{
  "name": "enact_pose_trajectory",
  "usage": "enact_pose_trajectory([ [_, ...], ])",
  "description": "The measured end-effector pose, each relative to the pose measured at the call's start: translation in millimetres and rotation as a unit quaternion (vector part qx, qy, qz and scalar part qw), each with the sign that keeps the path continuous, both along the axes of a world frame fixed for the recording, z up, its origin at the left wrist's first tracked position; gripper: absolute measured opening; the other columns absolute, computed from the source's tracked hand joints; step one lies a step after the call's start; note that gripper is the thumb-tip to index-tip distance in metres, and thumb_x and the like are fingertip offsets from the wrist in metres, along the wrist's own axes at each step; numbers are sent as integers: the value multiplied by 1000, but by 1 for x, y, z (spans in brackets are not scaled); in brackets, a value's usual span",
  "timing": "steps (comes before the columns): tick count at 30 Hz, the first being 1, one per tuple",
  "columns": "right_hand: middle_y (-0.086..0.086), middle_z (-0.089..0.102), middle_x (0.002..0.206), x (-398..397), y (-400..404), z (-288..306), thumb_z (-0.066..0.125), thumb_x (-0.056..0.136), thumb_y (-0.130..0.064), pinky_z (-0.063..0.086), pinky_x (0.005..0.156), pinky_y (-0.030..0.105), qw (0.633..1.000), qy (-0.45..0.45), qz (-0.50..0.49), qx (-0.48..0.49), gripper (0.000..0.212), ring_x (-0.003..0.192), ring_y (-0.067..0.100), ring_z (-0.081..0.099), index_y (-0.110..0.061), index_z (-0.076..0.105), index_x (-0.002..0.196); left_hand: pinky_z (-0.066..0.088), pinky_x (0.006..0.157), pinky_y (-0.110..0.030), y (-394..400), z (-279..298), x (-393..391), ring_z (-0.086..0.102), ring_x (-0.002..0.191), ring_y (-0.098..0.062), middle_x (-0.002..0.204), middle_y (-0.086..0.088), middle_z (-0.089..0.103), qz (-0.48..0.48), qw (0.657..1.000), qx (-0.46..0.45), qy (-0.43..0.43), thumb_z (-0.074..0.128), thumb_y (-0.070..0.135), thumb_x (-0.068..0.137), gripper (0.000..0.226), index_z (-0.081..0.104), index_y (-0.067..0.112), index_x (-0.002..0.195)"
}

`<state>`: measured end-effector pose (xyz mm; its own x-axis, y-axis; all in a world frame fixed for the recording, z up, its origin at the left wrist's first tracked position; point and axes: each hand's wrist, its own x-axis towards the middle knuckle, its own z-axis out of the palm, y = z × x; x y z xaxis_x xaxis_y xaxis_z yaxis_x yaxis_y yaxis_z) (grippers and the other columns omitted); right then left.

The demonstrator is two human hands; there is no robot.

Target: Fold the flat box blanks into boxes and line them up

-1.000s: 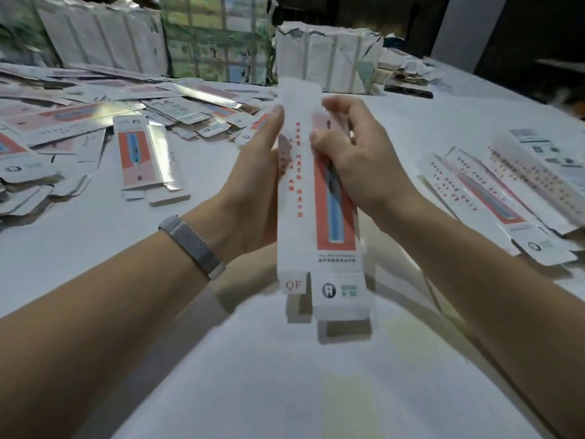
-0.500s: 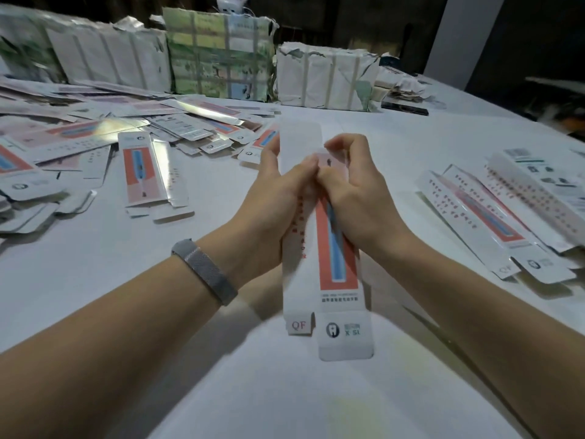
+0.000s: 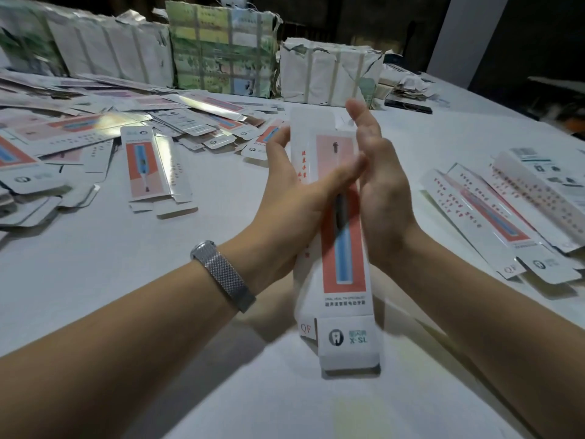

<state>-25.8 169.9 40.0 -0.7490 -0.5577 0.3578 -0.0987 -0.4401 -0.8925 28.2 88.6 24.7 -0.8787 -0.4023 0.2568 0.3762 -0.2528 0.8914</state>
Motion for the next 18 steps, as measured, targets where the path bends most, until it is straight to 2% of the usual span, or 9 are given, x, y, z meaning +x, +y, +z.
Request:
enact_pose_trajectory([
  [4, 3, 68, 117, -1, -1, 2, 35, 105, -34, 54, 97, 39, 1000, -20, 12, 4, 38, 109, 25, 68, -32, 35, 143, 59, 78, -31, -3, -1, -5, 75, 98, -21, 107, -3, 76, 9, 1000, -14, 13, 67, 27, 86, 53, 34, 39, 125],
  [6, 7, 69, 115, -3, -2, 2, 35, 106, -31, 55, 96, 38, 999, -42, 13, -2, 36, 110, 27, 67, -25, 40, 141, 58, 86, -36, -5, 0, -7, 73, 103, -22, 114, -6, 74, 7, 999, -25, 30, 63, 25, 89, 54, 31, 39, 131],
  [8, 16, 67, 120, -5, -3, 0, 36, 105, -28, 52, 101, 45, 998, -53, 14, 0, 37, 113, 32, 65, -18, 43, 140, 56, 93, -39, -6, -2, -8, 72, 106, -24, 119, -10, 71, 1, 999, -26, 42, 61, 25, 90, 59, 28, 40, 137],
  [10, 11, 70, 116, -8, -3, -4, 38, 104, -27, 55, 97, 45, 999, -38, 3, 21, 34, 108, 29, 68, -22, 49, 135, 56, 87, -37, -8, -3, -9, 72, 100, -23, 116, -10, 71, -11, 999, -18, 47, 60, 27, 90, 56, 30, 41, 135],
  [13, -1, 73, 108, -11, -1, -8, 44, 98, -28, 58, 85, 34, 997, 17, -41, 60, 29, 100, 20, 71, -31, 54, 125, 57, 76, -30, -13, -3, -8, 73, 86, -17, 107, -8, 70, -31, 998, -18, 48, 58, 31, 90, 49, 30, 41, 130],
  [16, 0, 74, 103, -13, -1, -9, 44, 95, -23, 57, 75, 26, 991, 63, -94, 73, 31, 93, 15, 72, -18, 62, 119, 56, 73, -27, -13, -3, -7, 72, 82, -15, 104, -9, 69, -10, 996, -73, 46, 56, 33, 92, 41, 33, 38, 125],
  [18, -4, 74, 93, -12, -1, -9, 42, 94, -23, 55, 69, 21, 986, 92, -113, 78, 29, 83, 12, 71, -15, 65, 110, 56, 69, -25, -13, -4, -7, 71, 75, -13, 93, -3, 71, 9, 994, -99, 49, 53, 34, 95, 31, 37, 34, 121],
])
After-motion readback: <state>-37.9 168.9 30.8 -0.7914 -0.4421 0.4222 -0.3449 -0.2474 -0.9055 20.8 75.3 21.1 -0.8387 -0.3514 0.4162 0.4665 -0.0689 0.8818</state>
